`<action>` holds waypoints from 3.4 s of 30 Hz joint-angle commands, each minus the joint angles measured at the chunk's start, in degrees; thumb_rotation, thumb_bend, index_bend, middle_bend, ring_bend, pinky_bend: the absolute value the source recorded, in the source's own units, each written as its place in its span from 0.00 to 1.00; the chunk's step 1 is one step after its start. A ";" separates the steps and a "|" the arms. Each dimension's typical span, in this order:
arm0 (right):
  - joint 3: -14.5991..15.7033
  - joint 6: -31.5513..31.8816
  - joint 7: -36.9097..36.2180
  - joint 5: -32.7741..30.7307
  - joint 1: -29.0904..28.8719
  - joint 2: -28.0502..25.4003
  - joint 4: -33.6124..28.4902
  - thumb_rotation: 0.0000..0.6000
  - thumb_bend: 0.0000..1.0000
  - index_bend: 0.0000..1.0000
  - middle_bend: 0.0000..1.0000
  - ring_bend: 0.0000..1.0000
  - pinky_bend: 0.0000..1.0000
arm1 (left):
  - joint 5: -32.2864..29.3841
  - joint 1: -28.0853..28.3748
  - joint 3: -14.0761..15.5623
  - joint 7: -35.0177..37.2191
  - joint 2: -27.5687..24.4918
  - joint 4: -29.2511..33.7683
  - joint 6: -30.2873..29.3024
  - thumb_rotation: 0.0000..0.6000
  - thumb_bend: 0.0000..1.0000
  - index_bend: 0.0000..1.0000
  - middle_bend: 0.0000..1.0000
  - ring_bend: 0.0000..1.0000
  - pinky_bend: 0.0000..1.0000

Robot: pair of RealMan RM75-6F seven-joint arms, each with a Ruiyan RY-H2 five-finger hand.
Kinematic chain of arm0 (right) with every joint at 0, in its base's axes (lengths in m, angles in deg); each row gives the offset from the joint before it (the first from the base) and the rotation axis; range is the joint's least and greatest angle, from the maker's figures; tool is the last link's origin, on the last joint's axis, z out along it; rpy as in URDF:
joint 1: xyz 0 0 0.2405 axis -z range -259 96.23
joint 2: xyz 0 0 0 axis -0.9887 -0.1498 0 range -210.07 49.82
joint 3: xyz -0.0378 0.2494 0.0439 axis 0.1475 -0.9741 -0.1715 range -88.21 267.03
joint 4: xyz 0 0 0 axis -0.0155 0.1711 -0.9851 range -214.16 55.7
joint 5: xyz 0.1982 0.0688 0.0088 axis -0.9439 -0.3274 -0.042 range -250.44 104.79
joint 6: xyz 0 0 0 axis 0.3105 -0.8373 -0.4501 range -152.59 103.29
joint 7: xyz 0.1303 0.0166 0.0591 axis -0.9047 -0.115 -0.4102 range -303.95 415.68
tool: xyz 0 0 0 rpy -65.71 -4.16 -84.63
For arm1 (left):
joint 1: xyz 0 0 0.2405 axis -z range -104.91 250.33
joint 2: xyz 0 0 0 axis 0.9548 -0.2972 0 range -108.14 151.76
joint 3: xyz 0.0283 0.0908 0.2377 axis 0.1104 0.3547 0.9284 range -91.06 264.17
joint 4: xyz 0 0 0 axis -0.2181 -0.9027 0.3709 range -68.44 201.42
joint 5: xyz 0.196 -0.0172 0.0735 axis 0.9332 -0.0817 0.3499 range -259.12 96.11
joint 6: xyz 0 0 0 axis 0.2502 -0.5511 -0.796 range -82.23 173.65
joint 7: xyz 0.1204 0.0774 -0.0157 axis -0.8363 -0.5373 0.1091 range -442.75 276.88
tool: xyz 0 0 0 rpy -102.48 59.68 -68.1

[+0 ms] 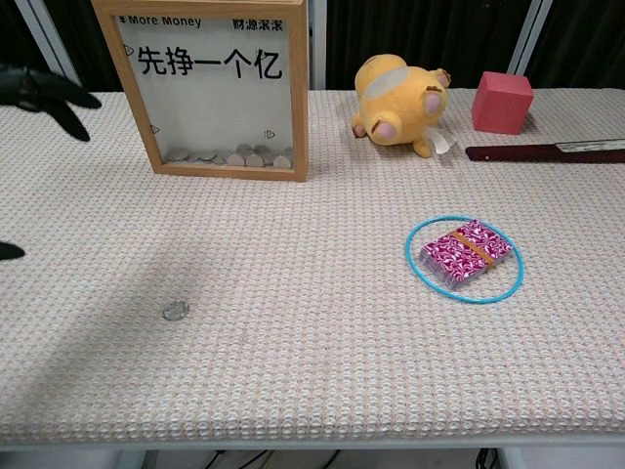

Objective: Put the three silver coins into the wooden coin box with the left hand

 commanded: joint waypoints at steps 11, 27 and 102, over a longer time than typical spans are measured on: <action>0.25 0.19 0.19 -0.43 0.50 -0.56 -0.58 1.00 0.32 0.00 0.00 0.00 0.00 | 1.64 -5.31 -1.58 5.52 16.84 -21.06 3.24 1.00 0.18 0.21 0.18 0.05 0.08; 0.28 -1.62 -0.14 -1.02 -0.33 0.34 0.36 1.00 0.32 0.00 0.00 0.00 0.00 | 2.21 -5.61 -4.62 13.55 26.74 -31.03 4.47 1.00 0.20 0.28 0.18 0.05 0.05; 0.30 -3.62 -3.32 -2.26 -0.60 1.35 4.06 1.00 0.32 0.00 0.00 0.00 0.00 | -0.46 -3.68 -5.78 15.32 30.15 -34.77 12.31 1.00 0.27 0.37 0.18 0.02 0.04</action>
